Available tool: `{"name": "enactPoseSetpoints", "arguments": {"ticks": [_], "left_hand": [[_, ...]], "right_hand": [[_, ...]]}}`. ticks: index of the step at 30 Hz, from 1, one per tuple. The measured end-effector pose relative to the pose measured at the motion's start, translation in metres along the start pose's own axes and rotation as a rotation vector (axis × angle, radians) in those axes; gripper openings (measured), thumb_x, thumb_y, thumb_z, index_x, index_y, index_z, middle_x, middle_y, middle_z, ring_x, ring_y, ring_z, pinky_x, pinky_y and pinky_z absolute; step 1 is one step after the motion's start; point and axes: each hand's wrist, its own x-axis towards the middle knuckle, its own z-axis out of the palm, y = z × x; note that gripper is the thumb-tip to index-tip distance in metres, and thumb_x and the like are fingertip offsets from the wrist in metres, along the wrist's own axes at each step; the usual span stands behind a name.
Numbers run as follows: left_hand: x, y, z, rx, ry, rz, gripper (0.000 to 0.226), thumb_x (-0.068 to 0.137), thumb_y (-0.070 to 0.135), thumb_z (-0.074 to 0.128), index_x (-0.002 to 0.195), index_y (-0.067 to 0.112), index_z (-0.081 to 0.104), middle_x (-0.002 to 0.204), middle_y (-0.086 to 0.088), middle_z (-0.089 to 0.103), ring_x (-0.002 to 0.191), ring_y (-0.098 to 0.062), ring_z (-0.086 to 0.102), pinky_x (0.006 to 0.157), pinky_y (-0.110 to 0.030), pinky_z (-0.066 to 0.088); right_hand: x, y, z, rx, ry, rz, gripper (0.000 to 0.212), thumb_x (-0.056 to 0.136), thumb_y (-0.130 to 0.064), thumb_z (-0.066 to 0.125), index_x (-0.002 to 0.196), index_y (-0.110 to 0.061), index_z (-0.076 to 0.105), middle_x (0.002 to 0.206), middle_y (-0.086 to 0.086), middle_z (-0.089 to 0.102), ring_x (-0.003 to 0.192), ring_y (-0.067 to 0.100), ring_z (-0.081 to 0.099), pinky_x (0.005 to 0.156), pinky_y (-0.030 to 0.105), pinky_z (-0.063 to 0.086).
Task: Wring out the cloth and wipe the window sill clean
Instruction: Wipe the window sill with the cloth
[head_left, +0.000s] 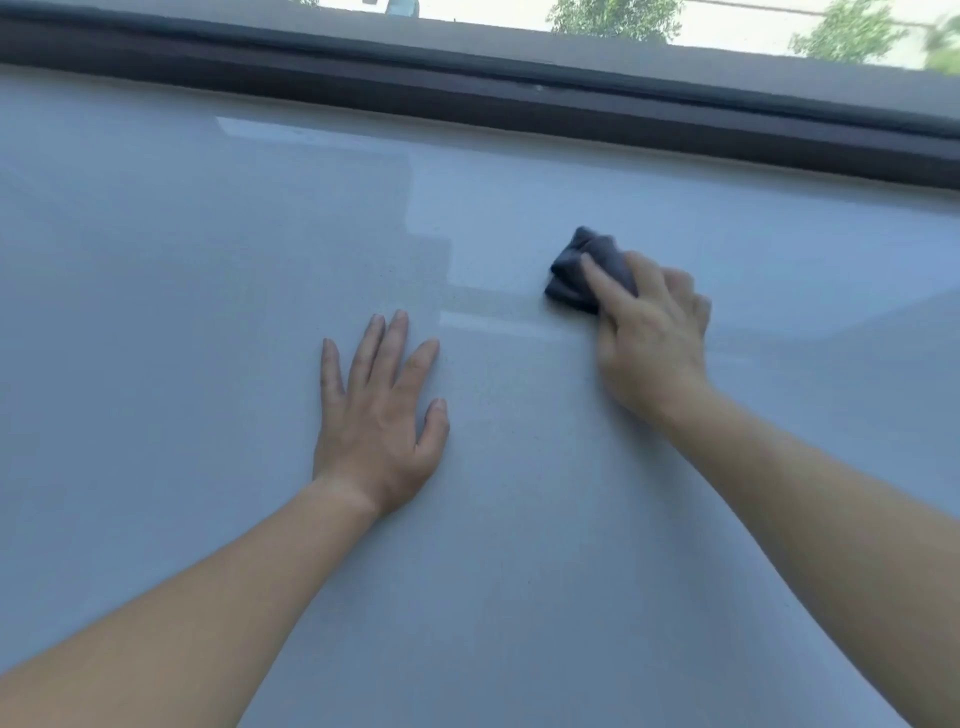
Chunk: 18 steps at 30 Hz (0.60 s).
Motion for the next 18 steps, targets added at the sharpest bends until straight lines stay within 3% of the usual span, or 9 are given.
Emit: {"name": "enactPoseSetpoints", "arguments": {"ticks": [2, 4, 10, 12, 15, 16, 18], "left_hand": [[0.0, -0.001, 0.001, -0.01, 0.002, -0.001, 0.062, 0.091, 0.044, 0.03, 0.148, 0.021, 0.035, 0.165, -0.005, 0.013, 0.153, -0.019, 0.002, 0.119, -0.059, -0.001], [-0.001, -0.002, 0.001, -0.021, 0.007, -0.003, 0.062, 0.091, 0.044, 0.03, 0.148, 0.021, 0.035, 0.165, -0.004, 0.013, 0.153, -0.018, 0.002, 0.119, -0.058, -0.002], [-0.002, -0.002, 0.002, -0.042, 0.029, -0.009, 0.063, 0.088, 0.044, 0.031, 0.147, 0.021, 0.037, 0.164, -0.004, 0.015, 0.152, -0.019, 0.004, 0.119, -0.058, -0.001], [-0.002, -0.003, 0.003, -0.051, 0.028, -0.006, 0.064, 0.088, 0.045, 0.031, 0.147, 0.022, 0.037, 0.164, -0.004, 0.015, 0.152, -0.019, 0.004, 0.119, -0.058, -0.003], [-0.001, -0.004, 0.003, -0.053, 0.029, -0.01, 0.063, 0.089, 0.045, 0.03, 0.147, 0.024, 0.035, 0.165, -0.004, 0.013, 0.152, -0.019, 0.002, 0.119, -0.057, -0.005], [-0.002, -0.004, 0.004, -0.053, 0.029, -0.007, 0.062, 0.089, 0.045, 0.031, 0.148, 0.024, 0.035, 0.165, -0.004, 0.013, 0.152, -0.019, 0.002, 0.119, -0.057, -0.005], [-0.002, -0.004, 0.004, -0.069, 0.035, -0.001, 0.061, 0.089, 0.042, 0.032, 0.147, 0.023, 0.036, 0.165, -0.004, 0.013, 0.152, -0.019, 0.002, 0.119, -0.057, -0.006]], "right_hand": [[0.01, 0.002, -0.001, 0.039, 0.055, 0.21, 0.058, 0.091, -0.014, 0.044, 0.142, -0.04, 0.042, 0.141, -0.001, 0.041, 0.119, 0.033, 0.035, 0.091, 0.04, 0.024], [-0.008, -0.02, 0.003, 0.085, 0.07, 0.231, 0.061, 0.088, -0.013, 0.046, 0.142, -0.038, 0.042, 0.143, -0.002, 0.039, 0.12, 0.032, 0.035, 0.091, 0.04, 0.024], [-0.071, -0.036, 0.011, 0.058, -0.047, -0.205, 0.058, 0.086, -0.02, 0.059, 0.14, -0.042, 0.047, 0.144, -0.006, 0.042, 0.115, 0.026, 0.035, 0.088, 0.036, 0.022], [-0.051, -0.018, 0.007, 0.019, -0.033, -0.099, 0.054, 0.092, -0.024, 0.052, 0.141, -0.044, 0.043, 0.146, -0.007, 0.04, 0.118, 0.028, 0.034, 0.09, 0.037, 0.023], [-0.036, -0.014, 0.006, 0.068, 0.045, 0.228, 0.05, 0.098, -0.026, 0.042, 0.144, -0.044, 0.039, 0.148, -0.006, 0.036, 0.123, 0.032, 0.034, 0.096, 0.042, 0.024], [-0.045, -0.026, 0.006, 0.089, 0.061, 0.261, 0.05, 0.097, -0.026, 0.042, 0.144, -0.043, 0.039, 0.149, -0.005, 0.035, 0.123, 0.031, 0.034, 0.096, 0.042, 0.025], [-0.08, -0.054, 0.012, 0.092, 0.042, 0.122, 0.052, 0.094, -0.026, 0.047, 0.143, -0.041, 0.042, 0.15, -0.005, 0.036, 0.12, 0.03, 0.035, 0.094, 0.042, 0.026]]}}
